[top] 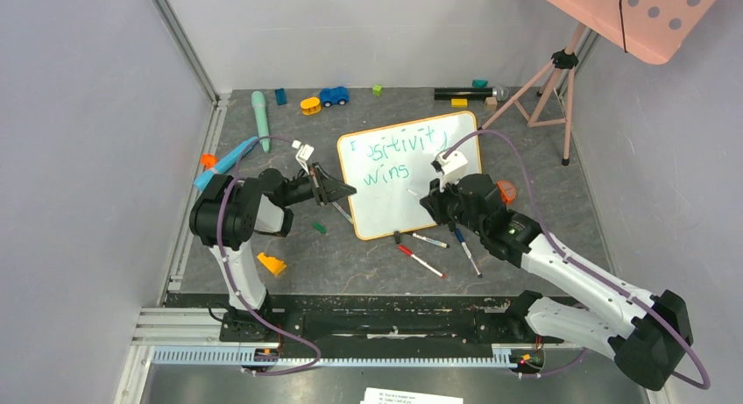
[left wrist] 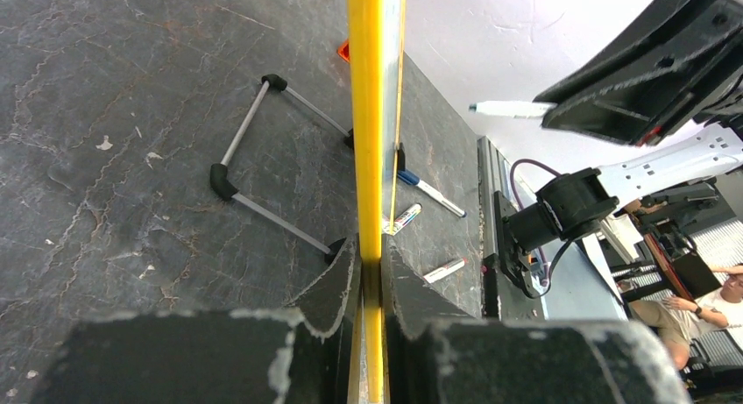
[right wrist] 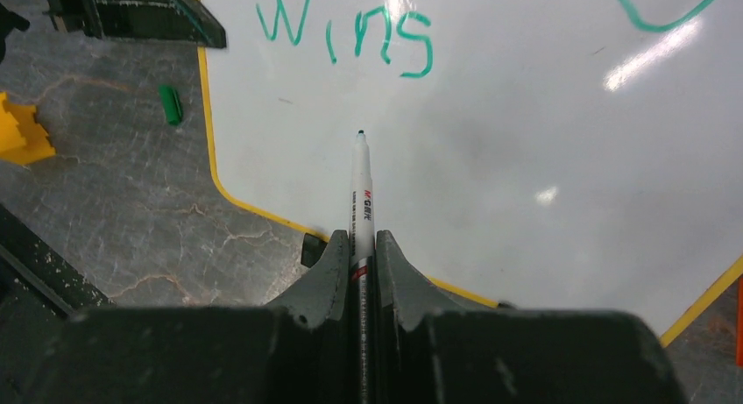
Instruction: Write a sentence on the whiteboard
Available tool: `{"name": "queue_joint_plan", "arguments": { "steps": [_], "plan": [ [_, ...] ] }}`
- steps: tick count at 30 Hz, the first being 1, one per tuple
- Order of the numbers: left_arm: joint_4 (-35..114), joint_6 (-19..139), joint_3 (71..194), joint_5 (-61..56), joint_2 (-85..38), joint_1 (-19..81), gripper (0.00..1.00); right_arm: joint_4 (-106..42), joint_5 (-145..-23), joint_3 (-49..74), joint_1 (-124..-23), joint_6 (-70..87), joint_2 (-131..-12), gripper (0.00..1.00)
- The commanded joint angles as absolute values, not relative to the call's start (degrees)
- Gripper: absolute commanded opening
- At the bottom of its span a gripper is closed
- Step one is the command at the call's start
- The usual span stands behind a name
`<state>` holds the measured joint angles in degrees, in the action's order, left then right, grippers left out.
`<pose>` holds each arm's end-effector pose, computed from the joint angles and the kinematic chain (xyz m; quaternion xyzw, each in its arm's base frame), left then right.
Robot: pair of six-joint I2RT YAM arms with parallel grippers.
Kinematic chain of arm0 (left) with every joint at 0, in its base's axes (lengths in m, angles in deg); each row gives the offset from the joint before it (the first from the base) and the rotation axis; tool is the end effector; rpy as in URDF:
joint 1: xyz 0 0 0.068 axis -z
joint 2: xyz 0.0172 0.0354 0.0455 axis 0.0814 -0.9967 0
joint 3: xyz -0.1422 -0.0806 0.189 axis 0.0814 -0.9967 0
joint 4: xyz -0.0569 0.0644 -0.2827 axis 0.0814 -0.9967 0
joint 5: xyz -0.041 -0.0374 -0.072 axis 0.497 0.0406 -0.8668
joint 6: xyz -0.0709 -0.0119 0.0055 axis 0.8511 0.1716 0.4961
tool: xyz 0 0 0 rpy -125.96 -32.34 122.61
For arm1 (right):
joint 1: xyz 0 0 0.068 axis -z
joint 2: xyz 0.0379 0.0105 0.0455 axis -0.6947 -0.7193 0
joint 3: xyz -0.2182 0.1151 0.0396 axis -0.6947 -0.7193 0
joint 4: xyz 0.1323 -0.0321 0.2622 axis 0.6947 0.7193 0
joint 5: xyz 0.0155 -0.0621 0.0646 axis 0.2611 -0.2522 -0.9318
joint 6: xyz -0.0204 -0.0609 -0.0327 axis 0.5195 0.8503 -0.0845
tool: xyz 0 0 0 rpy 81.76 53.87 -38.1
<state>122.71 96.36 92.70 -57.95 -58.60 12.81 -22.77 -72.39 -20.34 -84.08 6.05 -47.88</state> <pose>0.3088 -0.0982 0.0874 0.1804 0.6645 -0.6075 0.3960 0.2318 0.1894 0.2493 -0.2055 0.8136 0.1981 0.5066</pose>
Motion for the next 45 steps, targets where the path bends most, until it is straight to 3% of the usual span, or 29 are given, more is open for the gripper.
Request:
{"name": "queue_joint_plan", "arguments": {
  "steps": [1,21,31,45],
  "plan": [
    [126.8,94.6,92.3,-58.3,-57.5,11.9,0.02,-27.1,-69.0,-22.5,-86.1,5.3,-46.9,0.0],
    [126.9,91.7,92.3,-61.2,-58.3,11.4,0.02,-28.1,-65.9,-21.8,-88.1,4.6,-49.0,0.0],
    [127.0,92.4,93.1,-62.4,-58.4,11.3,0.02,-24.3,-54.5,-18.1,-87.7,6.7,-50.4,0.0],
    [126.9,91.5,91.0,-61.3,-57.1,11.3,0.02,-22.4,-66.2,-12.6,-78.8,7.4,-52.8,0.0]
  ]
}}
